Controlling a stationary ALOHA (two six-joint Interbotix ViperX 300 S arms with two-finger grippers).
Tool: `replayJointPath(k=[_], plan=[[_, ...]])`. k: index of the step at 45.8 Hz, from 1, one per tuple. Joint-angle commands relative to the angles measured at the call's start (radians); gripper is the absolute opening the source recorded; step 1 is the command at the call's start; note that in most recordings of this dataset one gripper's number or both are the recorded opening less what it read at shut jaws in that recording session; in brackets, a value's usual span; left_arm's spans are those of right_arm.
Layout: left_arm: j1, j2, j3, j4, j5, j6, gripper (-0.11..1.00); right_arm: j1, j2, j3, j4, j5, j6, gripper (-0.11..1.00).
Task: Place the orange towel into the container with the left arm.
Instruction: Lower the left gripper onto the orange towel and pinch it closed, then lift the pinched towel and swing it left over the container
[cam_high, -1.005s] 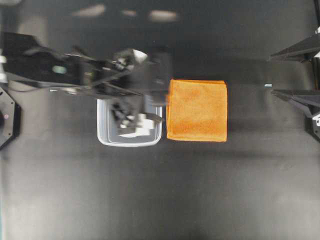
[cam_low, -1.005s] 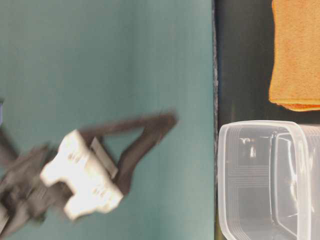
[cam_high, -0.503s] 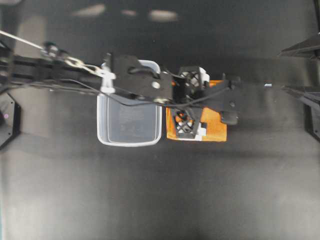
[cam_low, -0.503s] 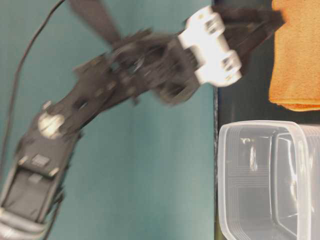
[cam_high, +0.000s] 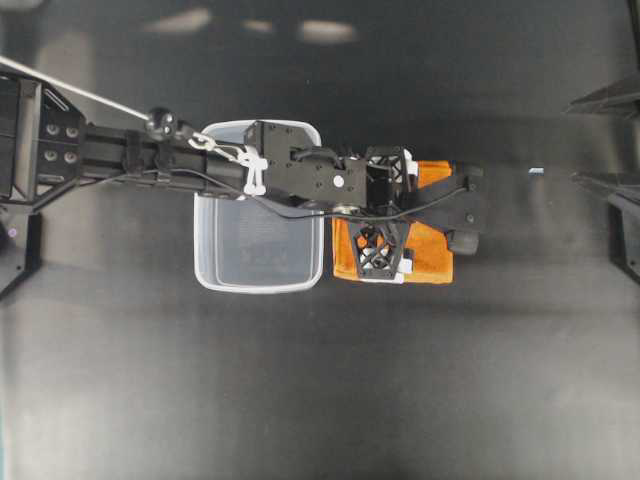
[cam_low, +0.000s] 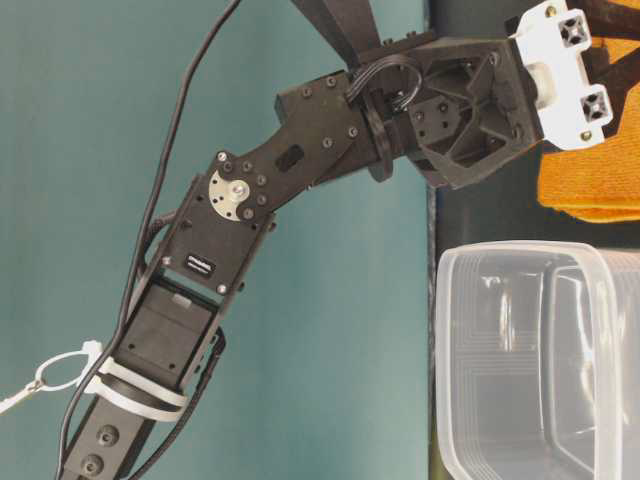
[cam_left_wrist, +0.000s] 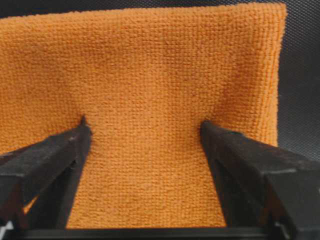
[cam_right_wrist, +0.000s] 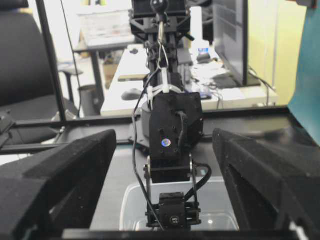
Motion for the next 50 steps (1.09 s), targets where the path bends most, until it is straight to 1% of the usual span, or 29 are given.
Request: replayJointPath(k=[1, 3, 4, 10, 14, 16, 20, 25, 30, 34, 39, 44, 50], plan=[[-0.009, 0.006, -0.003, 0.005, -0.003, 0.002, 0.80, 0.002, 0.003, -0.020, 0.003, -0.005, -0.002, 0.76], [-0.009, 0.005, -0.006, 0.003, -0.003, 0.002, 0.74, 0.002, 0.002, -0.018, 0.003, -0.005, -0.002, 0.76], [-0.011, 0.005, -0.006, 0.005, -0.005, 0.002, 0.69, 0.002, 0.002, -0.018, 0.003, -0.005, -0.002, 0.76], [-0.011, -0.015, -0.023, 0.005, 0.006, 0.002, 0.32, 0.002, 0.000, -0.018, 0.003, -0.003, -0.005, 0.76], [-0.009, -0.038, -0.038, 0.003, 0.009, 0.002, 0.11, 0.002, -0.002, -0.018, 0.003, -0.003, -0.008, 0.76], [-0.006, -0.055, -0.048, 0.005, 0.015, 0.002, 0.06, 0.002, -0.003, -0.018, 0.003, -0.003, -0.009, 0.76], [-0.005, -0.091, -0.067, 0.003, 0.041, 0.002, 0.06, 0.002, -0.008, -0.018, 0.003, -0.003, -0.009, 0.76], [-0.003, -0.166, -0.095, 0.005, 0.098, 0.002, 0.06, 0.002, -0.015, -0.020, 0.003, -0.005, -0.011, 0.76], [-0.005, -0.253, -0.112, 0.005, 0.161, 0.003, 0.06, 0.002, -0.028, -0.017, 0.003, -0.003, -0.011, 0.76], [-0.003, -0.345, -0.104, 0.005, 0.222, 0.003, 0.06, 0.002, -0.035, -0.014, 0.003, -0.003, -0.011, 0.76], [0.009, -0.449, -0.054, 0.005, 0.308, 0.008, 0.06, 0.002, -0.040, -0.009, 0.003, -0.003, -0.011, 0.76], [0.020, -0.532, 0.032, 0.005, 0.344, 0.008, 0.06, 0.002, -0.041, -0.009, 0.003, -0.003, -0.009, 0.76], [0.028, -0.637, 0.199, 0.005, 0.336, 0.006, 0.06, 0.002, -0.041, -0.009, 0.003, -0.003, -0.011, 0.76]])
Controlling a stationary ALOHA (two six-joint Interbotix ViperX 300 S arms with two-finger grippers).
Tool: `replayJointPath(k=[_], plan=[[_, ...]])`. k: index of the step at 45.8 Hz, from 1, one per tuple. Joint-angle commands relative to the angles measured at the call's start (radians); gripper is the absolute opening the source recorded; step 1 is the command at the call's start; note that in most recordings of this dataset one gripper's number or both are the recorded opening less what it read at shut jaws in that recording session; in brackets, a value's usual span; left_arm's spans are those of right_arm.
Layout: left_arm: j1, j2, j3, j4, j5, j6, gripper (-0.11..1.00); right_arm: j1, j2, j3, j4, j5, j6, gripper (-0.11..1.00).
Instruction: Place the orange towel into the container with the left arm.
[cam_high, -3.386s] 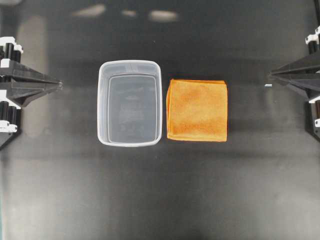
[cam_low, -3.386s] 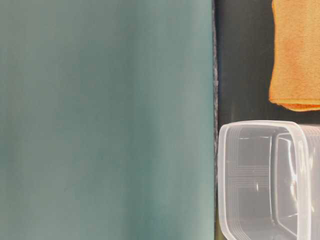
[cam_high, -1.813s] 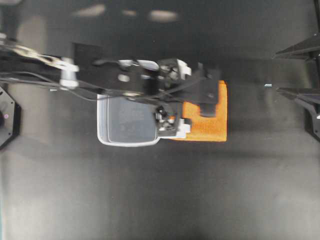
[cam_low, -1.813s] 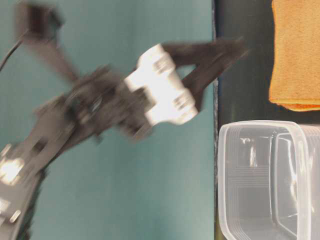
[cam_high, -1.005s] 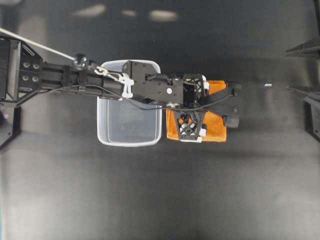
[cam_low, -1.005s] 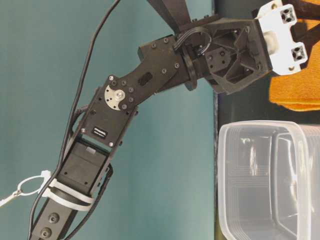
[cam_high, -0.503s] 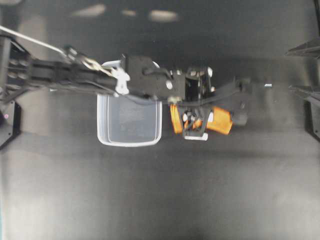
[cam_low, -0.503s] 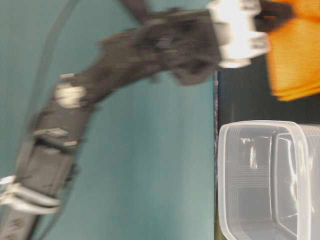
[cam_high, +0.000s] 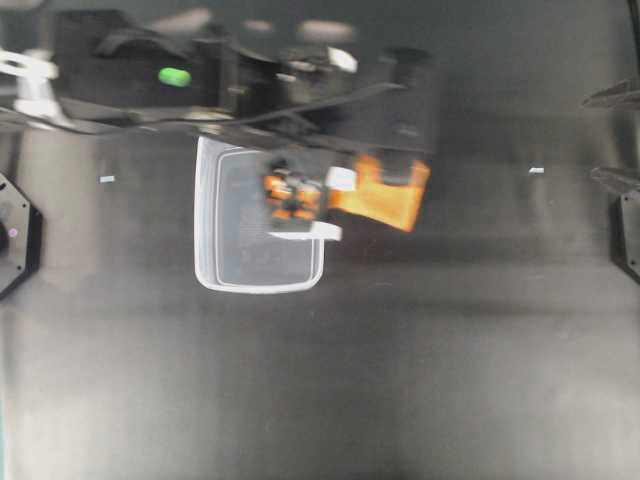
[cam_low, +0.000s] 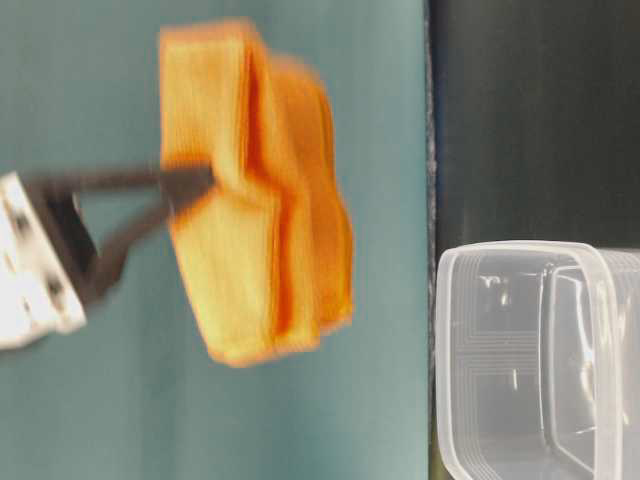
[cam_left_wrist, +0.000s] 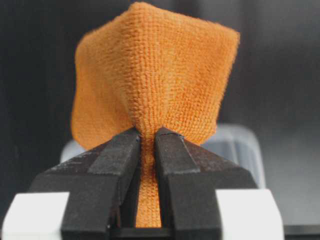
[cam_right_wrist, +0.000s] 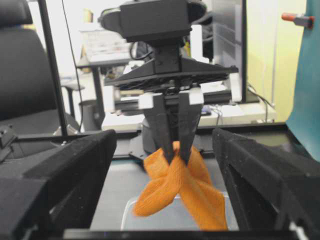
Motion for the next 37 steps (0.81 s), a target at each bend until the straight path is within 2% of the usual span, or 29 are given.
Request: replayJointPath(k=[1, 6, 11, 19, 37], plan=[[0.000, -0.095, 0.107, 0.003, -0.012, 0.000, 0.06, 0.000, 0.005, -0.009, 0.003, -0.005, -0.002, 0.76], [0.005, -0.164, 0.229, 0.003, -0.054, 0.002, 0.06, 0.000, 0.005, -0.009, 0.002, -0.005, 0.000, 0.76], [0.009, -0.219, 0.328, 0.003, -0.147, 0.002, 0.06, 0.000, 0.005, -0.008, 0.003, -0.005, 0.000, 0.76], [0.009, -0.235, 0.417, 0.003, -0.232, 0.002, 0.06, -0.003, 0.005, -0.006, 0.003, -0.005, 0.002, 0.76], [0.014, -0.137, 0.431, 0.003, -0.247, -0.012, 0.06, -0.009, 0.005, -0.005, 0.003, -0.006, 0.006, 0.76]])
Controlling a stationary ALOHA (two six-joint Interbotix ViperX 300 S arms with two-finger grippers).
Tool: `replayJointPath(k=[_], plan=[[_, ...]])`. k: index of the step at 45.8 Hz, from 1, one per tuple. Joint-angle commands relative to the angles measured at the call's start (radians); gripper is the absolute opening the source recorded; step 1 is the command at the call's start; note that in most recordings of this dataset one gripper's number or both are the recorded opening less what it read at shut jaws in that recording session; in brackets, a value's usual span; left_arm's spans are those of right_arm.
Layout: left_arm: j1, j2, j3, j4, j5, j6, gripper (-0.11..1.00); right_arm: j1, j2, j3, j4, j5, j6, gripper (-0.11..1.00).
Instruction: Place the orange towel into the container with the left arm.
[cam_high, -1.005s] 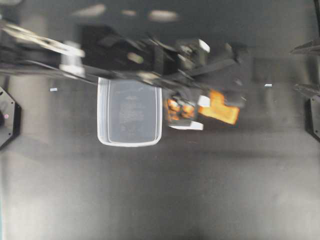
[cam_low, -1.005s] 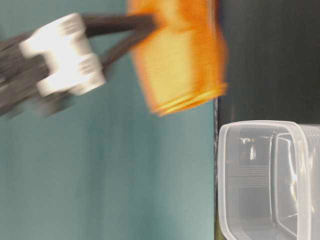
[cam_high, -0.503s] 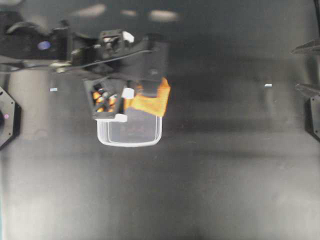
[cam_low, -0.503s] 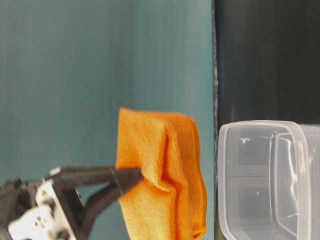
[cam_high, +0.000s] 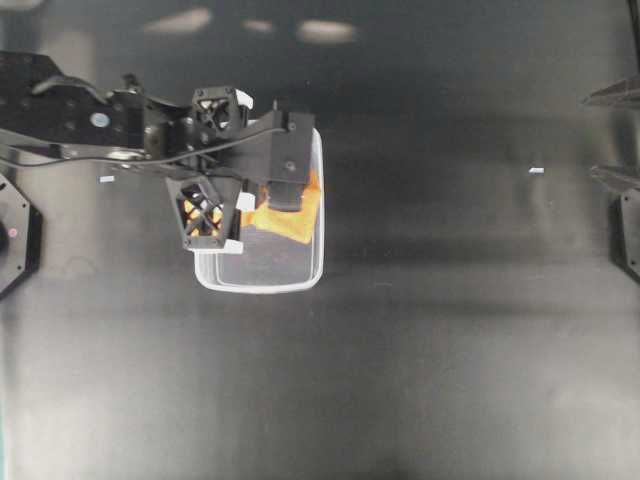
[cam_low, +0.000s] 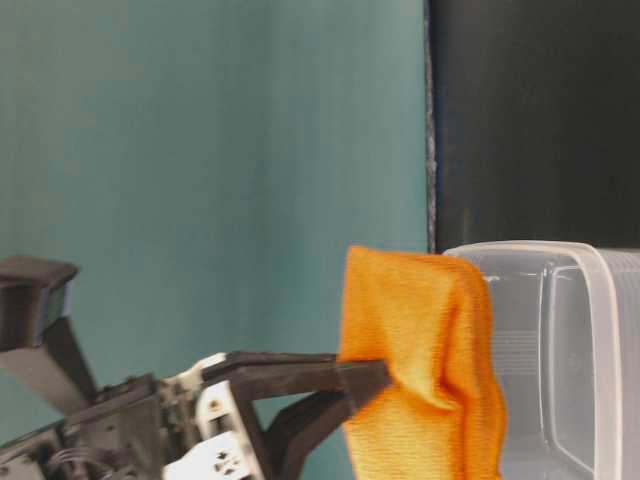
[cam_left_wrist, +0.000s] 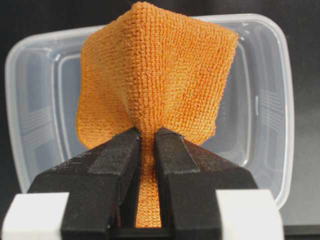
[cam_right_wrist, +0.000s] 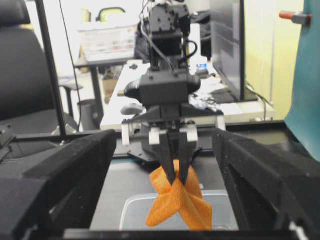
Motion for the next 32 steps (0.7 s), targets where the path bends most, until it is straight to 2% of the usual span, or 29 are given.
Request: replayJointPath(k=[1, 22, 25, 32], plan=[[0.002, 0.003, -0.012, 0.003, -0.006, -0.005, 0.06, -0.002, 0.006, -0.008, 0.003, -0.005, 0.002, 0.76], [0.002, 0.009, 0.023, 0.003, -0.071, -0.008, 0.08, -0.002, 0.006, -0.008, 0.005, -0.009, 0.002, 0.76], [0.002, 0.009, 0.025, 0.003, -0.071, -0.008, 0.23, -0.002, 0.006, -0.008, 0.005, -0.009, 0.000, 0.76], [-0.002, 0.009, 0.026, 0.003, -0.066, -0.011, 0.70, -0.002, 0.006, -0.006, 0.005, -0.008, 0.002, 0.76]])
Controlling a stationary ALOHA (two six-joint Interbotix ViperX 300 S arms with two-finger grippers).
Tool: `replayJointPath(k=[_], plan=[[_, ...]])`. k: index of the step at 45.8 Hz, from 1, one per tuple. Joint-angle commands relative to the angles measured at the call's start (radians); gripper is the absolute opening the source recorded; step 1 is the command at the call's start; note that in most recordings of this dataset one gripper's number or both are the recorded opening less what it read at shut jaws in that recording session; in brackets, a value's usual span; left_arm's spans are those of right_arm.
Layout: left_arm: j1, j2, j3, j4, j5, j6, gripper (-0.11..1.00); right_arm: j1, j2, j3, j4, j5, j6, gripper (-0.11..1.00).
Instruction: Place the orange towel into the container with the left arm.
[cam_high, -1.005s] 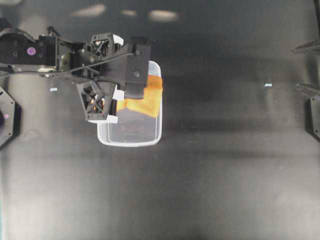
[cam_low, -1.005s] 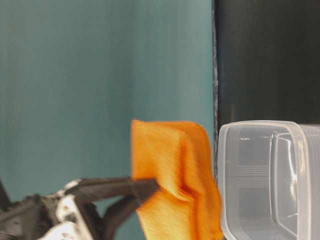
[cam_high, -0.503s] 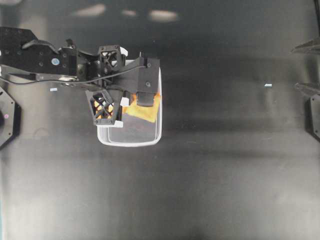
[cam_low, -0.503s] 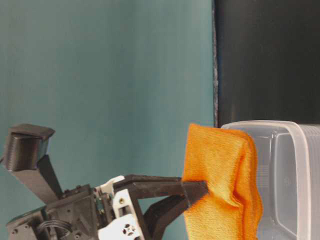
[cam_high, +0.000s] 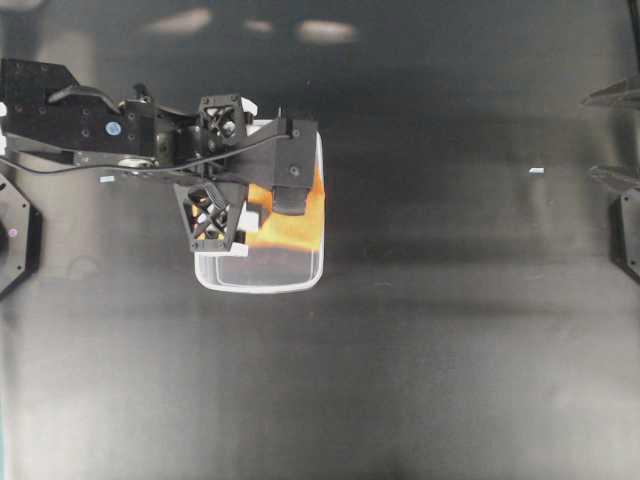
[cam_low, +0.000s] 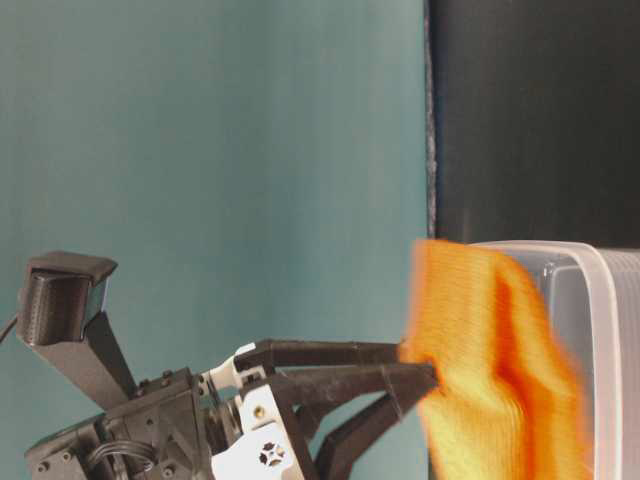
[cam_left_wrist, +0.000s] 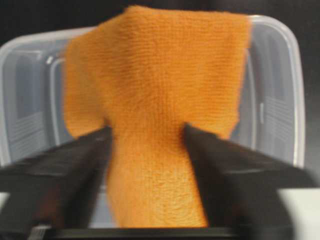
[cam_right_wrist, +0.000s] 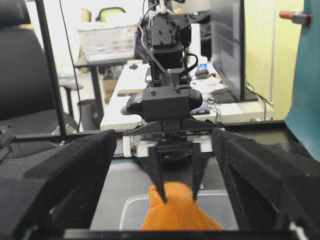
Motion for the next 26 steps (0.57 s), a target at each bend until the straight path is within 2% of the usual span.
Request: replayJointPath(k=[1, 4, 6, 14, 26], plan=[[-0.003, -0.012, -0.006, 0.003, -0.003, 0.000, 0.75, -0.002, 0.005, -0.009, 0.003, -0.006, 0.002, 0.76], [-0.005, -0.012, -0.006, 0.003, -0.003, 0.002, 0.87, -0.002, 0.005, -0.009, 0.003, -0.006, 0.002, 0.76], [-0.003, -0.012, -0.006, 0.003, -0.003, 0.000, 0.91, -0.002, 0.005, -0.009, 0.003, -0.006, 0.002, 0.76], [0.005, -0.080, -0.020, 0.003, 0.002, -0.005, 0.89, -0.002, 0.005, -0.005, 0.003, -0.002, 0.002, 0.76], [0.014, -0.316, 0.044, 0.003, -0.046, -0.008, 0.89, -0.002, 0.005, 0.008, 0.003, -0.002, 0.002, 0.76]])
